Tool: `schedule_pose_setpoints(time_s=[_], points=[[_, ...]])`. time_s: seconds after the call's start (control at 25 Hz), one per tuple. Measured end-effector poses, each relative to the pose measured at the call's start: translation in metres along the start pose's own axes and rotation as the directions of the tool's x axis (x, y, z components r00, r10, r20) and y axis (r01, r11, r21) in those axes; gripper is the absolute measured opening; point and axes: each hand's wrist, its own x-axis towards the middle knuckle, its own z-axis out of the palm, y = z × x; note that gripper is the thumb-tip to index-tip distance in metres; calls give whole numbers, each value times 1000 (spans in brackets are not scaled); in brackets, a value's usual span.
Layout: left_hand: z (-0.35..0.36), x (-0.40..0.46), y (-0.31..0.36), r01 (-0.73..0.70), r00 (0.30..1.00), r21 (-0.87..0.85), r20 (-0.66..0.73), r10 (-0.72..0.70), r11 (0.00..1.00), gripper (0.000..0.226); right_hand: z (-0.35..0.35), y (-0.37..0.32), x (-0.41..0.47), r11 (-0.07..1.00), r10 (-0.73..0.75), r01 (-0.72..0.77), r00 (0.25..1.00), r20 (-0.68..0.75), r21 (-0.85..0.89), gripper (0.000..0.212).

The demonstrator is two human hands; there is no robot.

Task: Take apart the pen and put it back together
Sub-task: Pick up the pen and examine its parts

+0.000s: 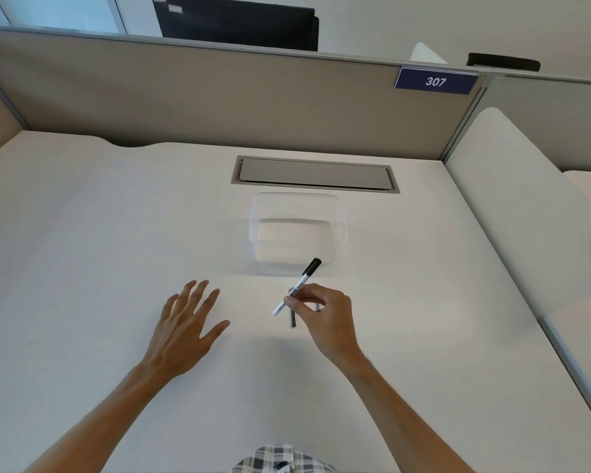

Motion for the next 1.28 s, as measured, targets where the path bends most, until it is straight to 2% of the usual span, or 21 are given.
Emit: schedule_pose_setpoints(time_s=[0.12, 0.2, 0.36, 0.48, 0.68, 0.8, 1.0, 1.28], points=[[27, -9, -8, 66, 998, -67, 10, -66, 996, 88, 15, 7, -3, 991, -21, 17, 999, -25, -135, 8], [40, -13, -11, 102, 995, -100, -8, -103, 990, 84, 25, 10, -5, 971, -91, 80, 995, -34, -227, 10], [47, -13, -15, 109, 993, -120, -23, -112, 987, 77, 38, 13, -9, 894, -198, 182, 980, 3, -409, 10], [49, -13, -16, 106, 993, -122, -39, -111, 987, 75, 43, 18, -13, 848, -222, 211, 974, 34, -486, 9], [52, -12, -16, 106, 993, -122, -40, -111, 987, 76, 43, 19, -13, 827, -261, 241, 965, 32, -507, 5], [54, -12, -17, 108, 993, -122, -43, -114, 987, 75, 35, 12, -7, 850, -282, 226, 958, -48, -476, 2], [57, -11, -18, 108, 991, -125, -62, -116, 986, 72, 31, 0, -2, 860, -372, 287, 919, -133, -421, 4], [58, -11, -18, 104, 992, -119, -66, -112, 987, 71, 44, 21, -19, 806, -328, 300, 944, 36, -510, 4]])
